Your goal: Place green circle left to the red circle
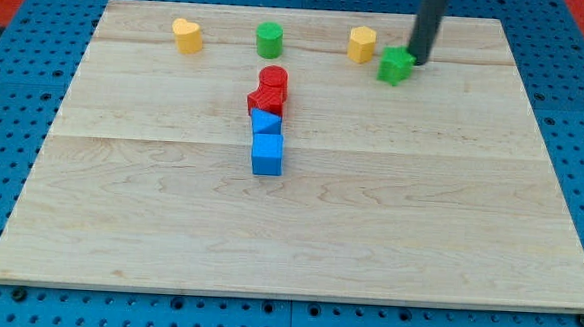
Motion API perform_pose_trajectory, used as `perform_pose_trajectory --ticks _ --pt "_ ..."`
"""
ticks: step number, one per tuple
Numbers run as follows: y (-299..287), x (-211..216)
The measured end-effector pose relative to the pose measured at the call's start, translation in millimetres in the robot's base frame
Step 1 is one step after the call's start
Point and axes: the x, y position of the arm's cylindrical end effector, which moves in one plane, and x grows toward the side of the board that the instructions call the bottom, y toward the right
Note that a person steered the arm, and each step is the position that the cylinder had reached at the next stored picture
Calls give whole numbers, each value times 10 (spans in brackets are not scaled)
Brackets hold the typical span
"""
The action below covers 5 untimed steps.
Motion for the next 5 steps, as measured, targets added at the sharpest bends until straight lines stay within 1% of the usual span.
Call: perform_pose_trajectory --ticks 2,3,4,5 --pt "-1081 308" --pt "-1144 73" --pt "-1402 -233" --pt "-1238 -444"
